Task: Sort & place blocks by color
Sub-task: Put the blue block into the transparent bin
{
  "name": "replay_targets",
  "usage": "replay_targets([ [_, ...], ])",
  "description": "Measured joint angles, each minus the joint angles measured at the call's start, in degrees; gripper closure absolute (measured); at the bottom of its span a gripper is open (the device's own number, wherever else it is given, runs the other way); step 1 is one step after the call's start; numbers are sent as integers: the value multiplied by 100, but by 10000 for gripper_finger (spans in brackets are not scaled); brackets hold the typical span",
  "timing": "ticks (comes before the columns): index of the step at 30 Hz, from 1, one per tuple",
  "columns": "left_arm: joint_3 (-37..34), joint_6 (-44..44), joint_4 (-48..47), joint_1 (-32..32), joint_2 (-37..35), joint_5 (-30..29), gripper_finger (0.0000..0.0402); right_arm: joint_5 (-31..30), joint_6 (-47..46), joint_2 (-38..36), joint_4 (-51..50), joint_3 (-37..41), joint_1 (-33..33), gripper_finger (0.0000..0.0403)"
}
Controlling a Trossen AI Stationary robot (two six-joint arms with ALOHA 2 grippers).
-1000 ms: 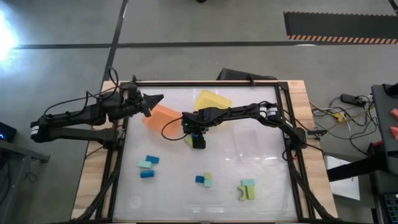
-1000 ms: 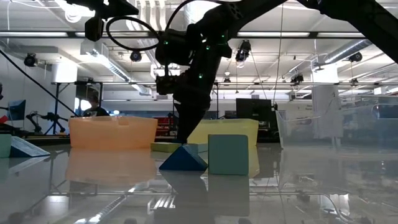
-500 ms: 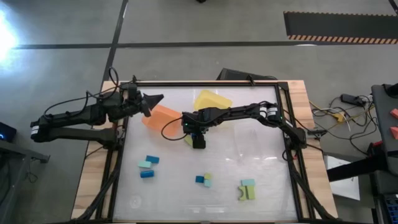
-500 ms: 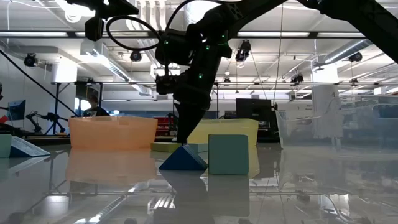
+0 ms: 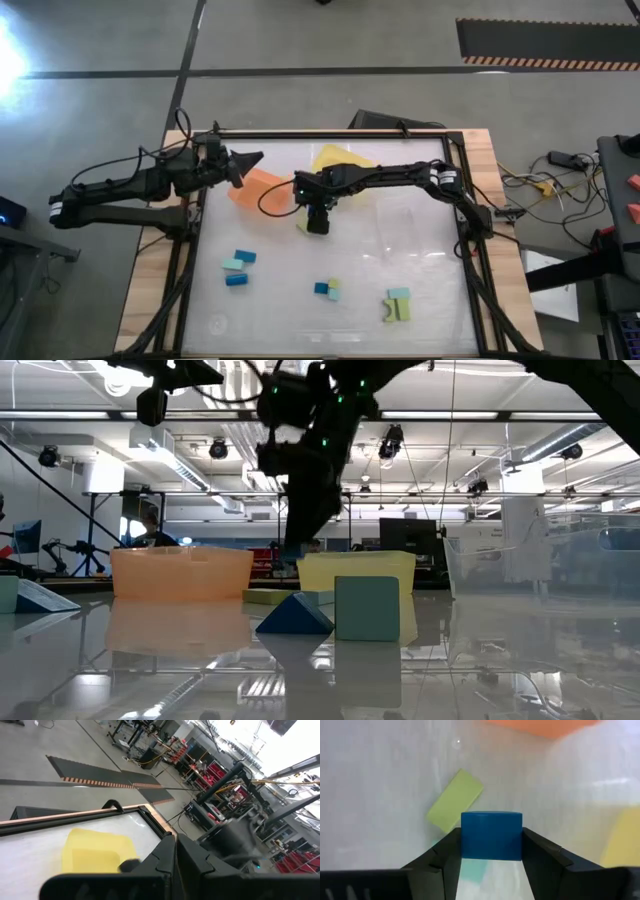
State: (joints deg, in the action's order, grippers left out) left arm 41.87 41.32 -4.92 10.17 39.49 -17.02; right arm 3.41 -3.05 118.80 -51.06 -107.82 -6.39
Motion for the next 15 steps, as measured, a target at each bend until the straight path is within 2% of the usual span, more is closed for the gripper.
replay_targets([
  [11,0,-2,-3,0,65,-1,402,2,-3546,-1256,-1247,-86,0,239],
  [15,4,-1,36,0,115,-9,402,-64,-4458,-1624,-1809,-59,20,238],
])
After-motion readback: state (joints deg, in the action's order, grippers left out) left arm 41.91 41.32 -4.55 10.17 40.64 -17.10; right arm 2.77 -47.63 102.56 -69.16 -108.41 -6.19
